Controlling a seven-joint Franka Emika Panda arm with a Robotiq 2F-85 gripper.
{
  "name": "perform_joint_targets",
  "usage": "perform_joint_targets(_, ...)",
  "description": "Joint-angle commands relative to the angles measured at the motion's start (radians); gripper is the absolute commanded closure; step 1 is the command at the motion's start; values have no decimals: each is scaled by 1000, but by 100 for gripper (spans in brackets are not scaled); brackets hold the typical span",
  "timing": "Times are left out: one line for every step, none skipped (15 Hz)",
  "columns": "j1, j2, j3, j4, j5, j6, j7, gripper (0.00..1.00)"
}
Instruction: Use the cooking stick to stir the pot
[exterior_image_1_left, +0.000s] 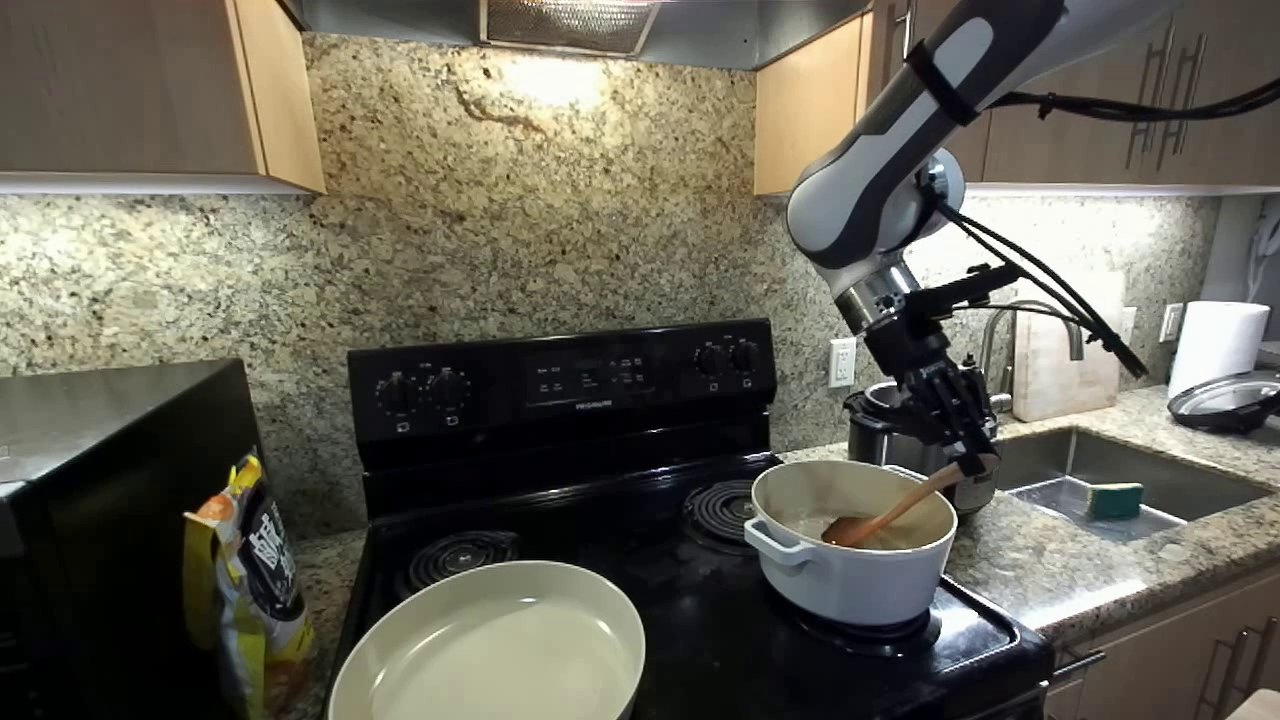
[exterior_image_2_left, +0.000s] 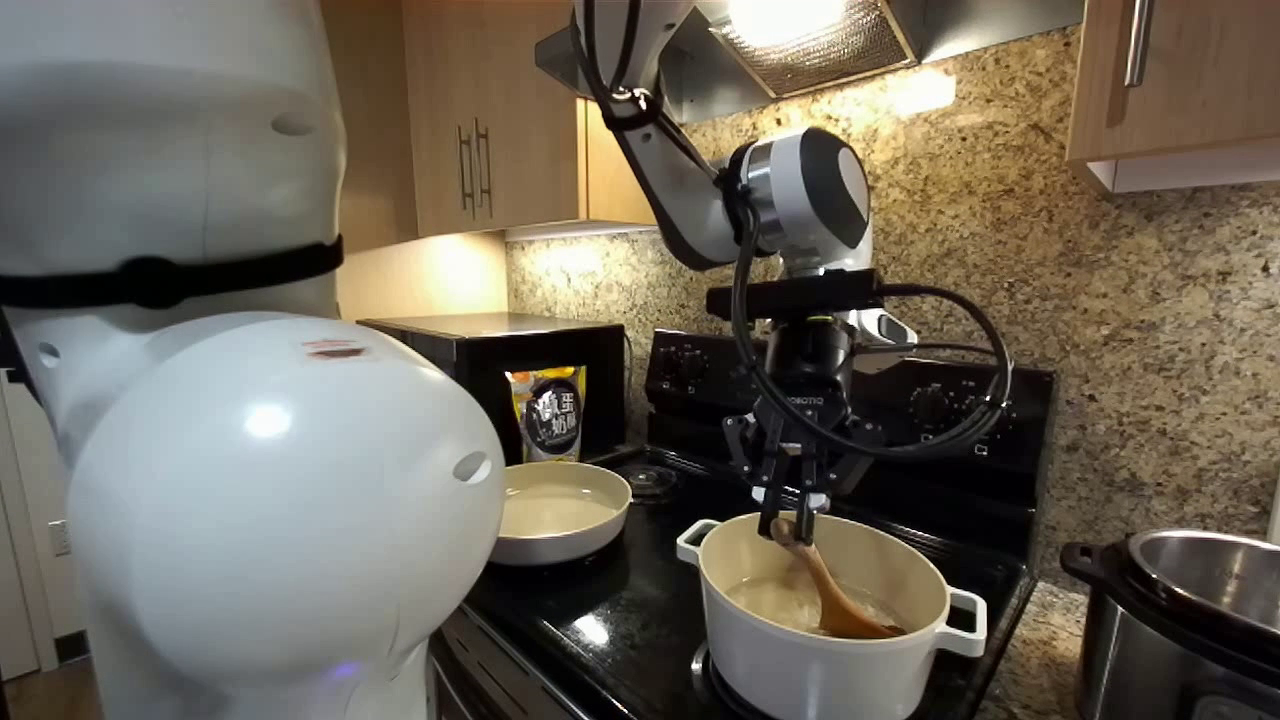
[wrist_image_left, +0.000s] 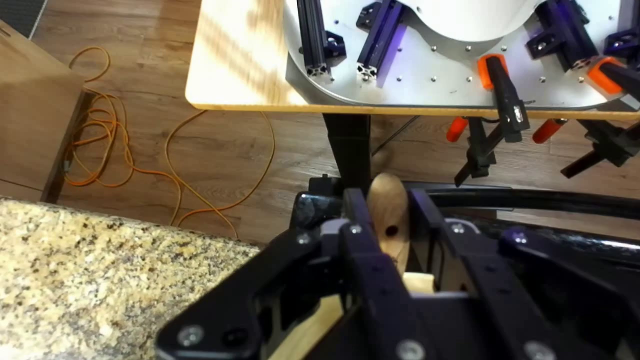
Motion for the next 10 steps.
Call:
perform_joint_targets(10, -77, 26, -35, -28, -87, 7, 94)
perform_joint_targets(21, -87, 36, -39, -24, -118, -13, 94)
perform_joint_targets(29, -94, 44, -41, -20, -140, -26, 94)
perform_joint_targets(40, -100, 53, -42, -11, -155, -49, 94)
perform_joint_targets(50, -102, 60, -42, -7, -167, -63, 94)
perform_joint_targets(60, -99, 65, -40, 0, -170, -78, 94)
perform_joint_targets(68, -94, 69, -36, 7, -173, -85, 94)
perform_joint_targets(76, -82, 72, -30, 26, -170, -93, 94)
perform_joint_targets(81, -76, 75, -28, 34, -162, -92, 94)
perform_joint_targets(84, -69, 76, -25, 47, -148, -87, 94)
